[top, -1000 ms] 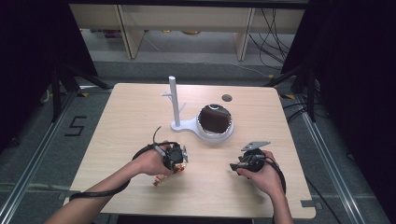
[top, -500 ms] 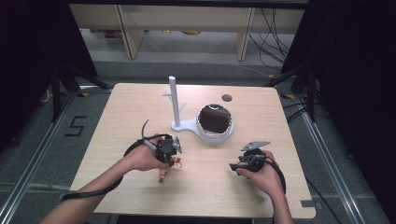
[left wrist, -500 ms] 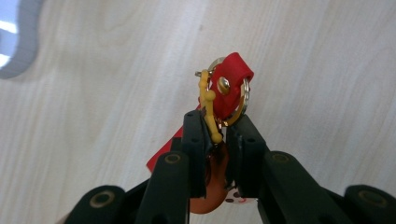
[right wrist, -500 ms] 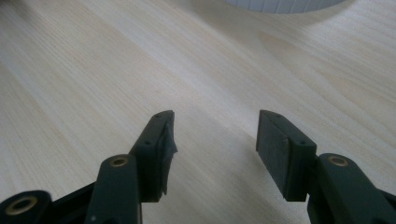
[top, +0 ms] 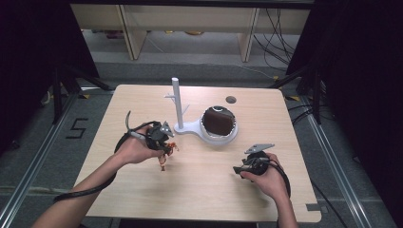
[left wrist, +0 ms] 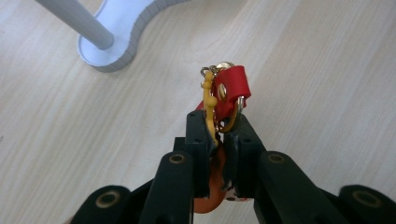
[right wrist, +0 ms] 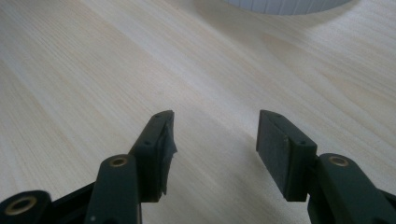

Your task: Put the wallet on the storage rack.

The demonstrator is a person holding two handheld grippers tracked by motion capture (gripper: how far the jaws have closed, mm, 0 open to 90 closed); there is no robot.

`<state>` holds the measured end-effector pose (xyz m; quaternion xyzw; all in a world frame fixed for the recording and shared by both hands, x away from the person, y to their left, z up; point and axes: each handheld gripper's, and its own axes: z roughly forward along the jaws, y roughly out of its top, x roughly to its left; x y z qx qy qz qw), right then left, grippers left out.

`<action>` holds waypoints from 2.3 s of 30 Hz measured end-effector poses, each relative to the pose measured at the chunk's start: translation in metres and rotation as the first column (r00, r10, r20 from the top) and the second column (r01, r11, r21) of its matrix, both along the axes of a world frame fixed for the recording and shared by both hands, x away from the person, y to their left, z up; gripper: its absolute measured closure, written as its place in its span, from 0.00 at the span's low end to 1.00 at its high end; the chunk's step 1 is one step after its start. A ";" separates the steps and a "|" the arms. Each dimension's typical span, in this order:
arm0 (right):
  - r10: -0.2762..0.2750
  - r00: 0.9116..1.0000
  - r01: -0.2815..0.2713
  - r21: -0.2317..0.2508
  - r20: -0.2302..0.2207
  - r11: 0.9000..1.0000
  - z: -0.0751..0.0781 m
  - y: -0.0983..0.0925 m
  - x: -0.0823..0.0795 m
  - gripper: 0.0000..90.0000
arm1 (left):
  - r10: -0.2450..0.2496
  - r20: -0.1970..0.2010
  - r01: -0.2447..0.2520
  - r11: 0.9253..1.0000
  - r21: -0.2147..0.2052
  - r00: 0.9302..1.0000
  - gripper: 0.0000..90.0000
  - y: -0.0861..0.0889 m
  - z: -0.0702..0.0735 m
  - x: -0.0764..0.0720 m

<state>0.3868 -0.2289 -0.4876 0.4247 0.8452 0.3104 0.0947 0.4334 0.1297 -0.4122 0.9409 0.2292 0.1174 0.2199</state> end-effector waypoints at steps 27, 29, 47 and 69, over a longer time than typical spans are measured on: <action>0.000 1.000 0.000 0.003 -0.002 1.000 -0.001 0.001 -0.001 0.52 | 0.238 0.107 -0.225 0.967 -0.123 0.965 0.89 0.038 0.047 0.036; -0.005 1.000 0.005 0.011 0.005 1.000 -0.002 0.002 -0.001 0.52 | 0.243 0.129 -0.227 0.965 -0.127 0.961 0.89 0.041 0.051 0.038; 0.011 1.000 -0.011 0.007 0.002 1.000 -0.004 0.002 -0.001 0.52 | 0.308 0.174 -0.277 0.944 -0.181 0.936 0.89 0.051 0.087 0.049; 0.013 0.999 -0.012 0.009 -0.029 1.000 -0.005 0.005 -0.002 0.52 | 0.314 0.213 -0.271 0.940 -0.209 0.925 0.89 0.039 0.105 0.056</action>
